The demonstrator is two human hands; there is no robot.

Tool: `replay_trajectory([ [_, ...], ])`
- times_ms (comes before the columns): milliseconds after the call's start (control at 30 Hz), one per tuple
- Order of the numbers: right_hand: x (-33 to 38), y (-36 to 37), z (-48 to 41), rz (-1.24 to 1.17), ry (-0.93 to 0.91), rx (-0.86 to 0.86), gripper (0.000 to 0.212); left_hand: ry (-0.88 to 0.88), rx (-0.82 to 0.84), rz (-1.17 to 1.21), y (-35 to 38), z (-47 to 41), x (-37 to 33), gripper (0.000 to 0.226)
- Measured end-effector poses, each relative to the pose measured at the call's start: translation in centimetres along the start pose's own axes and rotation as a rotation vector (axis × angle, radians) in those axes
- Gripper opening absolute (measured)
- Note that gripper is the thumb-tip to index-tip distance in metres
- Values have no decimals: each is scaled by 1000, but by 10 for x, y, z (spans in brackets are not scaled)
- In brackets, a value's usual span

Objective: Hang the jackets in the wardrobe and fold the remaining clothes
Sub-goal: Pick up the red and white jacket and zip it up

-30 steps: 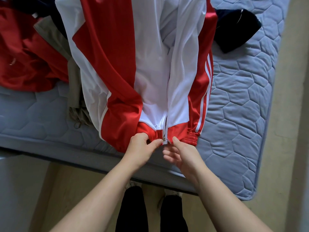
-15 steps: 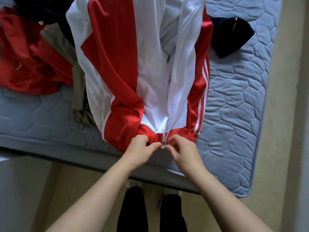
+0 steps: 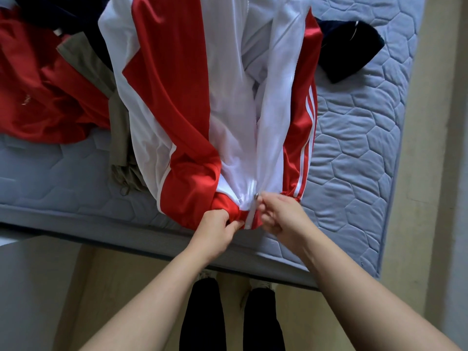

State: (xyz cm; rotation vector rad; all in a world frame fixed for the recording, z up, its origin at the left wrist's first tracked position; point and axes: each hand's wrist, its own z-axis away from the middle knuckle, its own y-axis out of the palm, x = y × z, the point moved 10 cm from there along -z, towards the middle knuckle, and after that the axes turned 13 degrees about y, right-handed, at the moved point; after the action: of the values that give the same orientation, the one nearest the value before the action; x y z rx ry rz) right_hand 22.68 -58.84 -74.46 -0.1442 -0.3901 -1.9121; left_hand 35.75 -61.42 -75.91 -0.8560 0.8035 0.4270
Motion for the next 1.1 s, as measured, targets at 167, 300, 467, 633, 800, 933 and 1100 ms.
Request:
replay_trajectory([
  [167, 82, -1, 12, -153, -166, -4, 26, -216, 121, -50, 15, 28, 41, 45],
  [300, 104, 1, 20, 52, -192, -59, 23, -361, 184, -197, -6, 29, 38, 43],
  [467, 115, 8, 32, 163, -205, -93, 26, -130, 28, -503, -62, -23, -40, 46],
  [633, 122, 11, 40, 168, -158, -78, 27, -2, 4, -535, -65, -79, -93, 50],
  [800, 131, 11, 36, 141, -123, -42, 26, 51, -1, -540, -55, -91, -98, 29],
  [933, 153, 19, 31, 41, -122, 4, 25, -41, 132, -539, -45, -82, -67, 24],
  [1100, 213, 39, 42, -10, -247, 46, 23, -233, 330, -551, -36, -49, -16, 24],
])
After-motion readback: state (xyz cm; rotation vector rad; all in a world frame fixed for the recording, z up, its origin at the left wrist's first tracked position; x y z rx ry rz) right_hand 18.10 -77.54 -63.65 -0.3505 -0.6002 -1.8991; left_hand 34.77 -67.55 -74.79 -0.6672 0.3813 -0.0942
